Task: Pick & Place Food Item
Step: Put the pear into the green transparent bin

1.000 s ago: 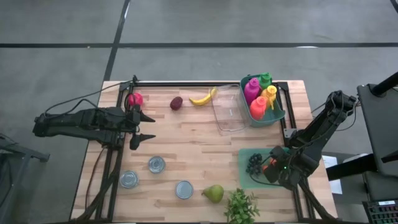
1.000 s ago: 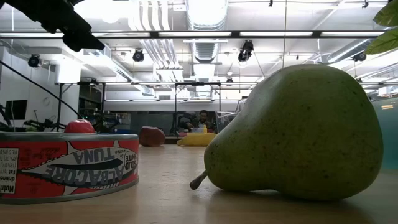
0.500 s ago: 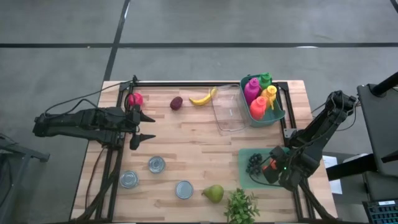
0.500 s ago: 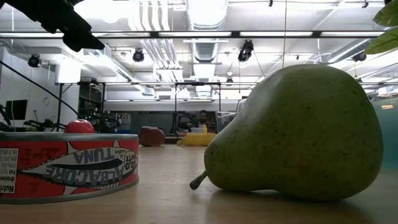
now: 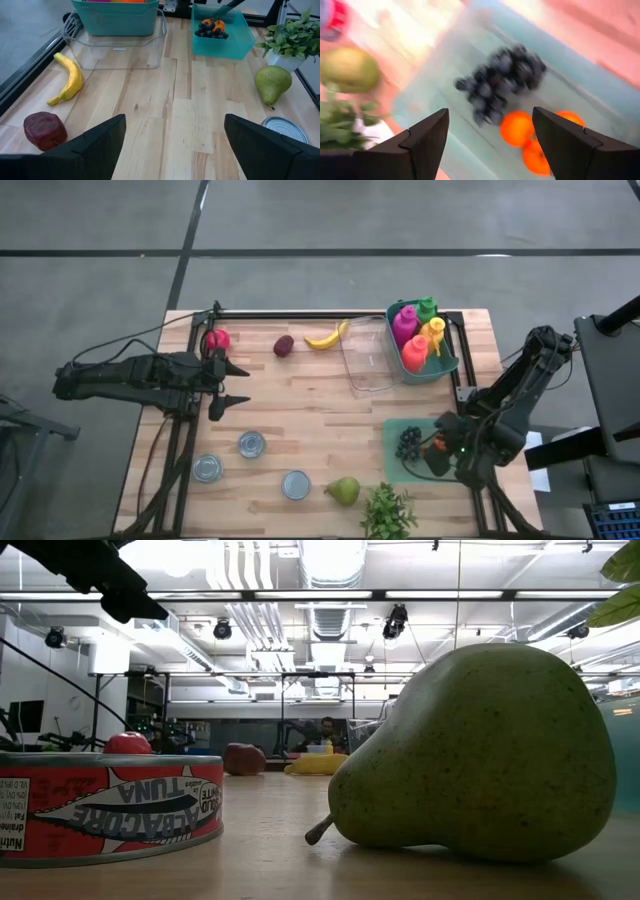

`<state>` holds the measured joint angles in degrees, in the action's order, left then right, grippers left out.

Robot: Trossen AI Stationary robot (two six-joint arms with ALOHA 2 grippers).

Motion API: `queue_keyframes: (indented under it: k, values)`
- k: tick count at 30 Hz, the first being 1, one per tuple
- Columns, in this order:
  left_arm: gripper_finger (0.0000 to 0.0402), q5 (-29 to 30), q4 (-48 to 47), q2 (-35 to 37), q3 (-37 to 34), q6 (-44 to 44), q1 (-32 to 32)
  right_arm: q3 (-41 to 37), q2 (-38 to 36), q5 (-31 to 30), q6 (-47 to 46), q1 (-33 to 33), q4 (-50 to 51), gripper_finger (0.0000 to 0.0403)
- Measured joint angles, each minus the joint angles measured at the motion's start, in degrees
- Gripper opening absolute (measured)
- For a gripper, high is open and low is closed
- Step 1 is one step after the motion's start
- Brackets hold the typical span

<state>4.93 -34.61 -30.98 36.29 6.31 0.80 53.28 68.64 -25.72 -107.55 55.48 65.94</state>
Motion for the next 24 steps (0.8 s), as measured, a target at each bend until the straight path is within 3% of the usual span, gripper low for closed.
queue_keyframes:
  k: [13, 18, 24]
  values:
    - [0.0343, 0.00, -0.01, 0.01, 0.00, 0.00, -0.02, 2.72, 0.00, -30.71, 18.88, -0.07, -2.12, 0.0285]
    - [0.0343, 0.00, 0.02, 0.00, 0.00, 0.00, 0.00, 2.69, 0.00, -36.14, 28.70, -1.05, -7.16, 0.0285]
    - [0.0343, 0.00, 0.01, -0.01, 0.00, 0.00, -0.01, 4.04, 0.00, -35.76, 48.74, -5.97, -18.64, 0.0285]
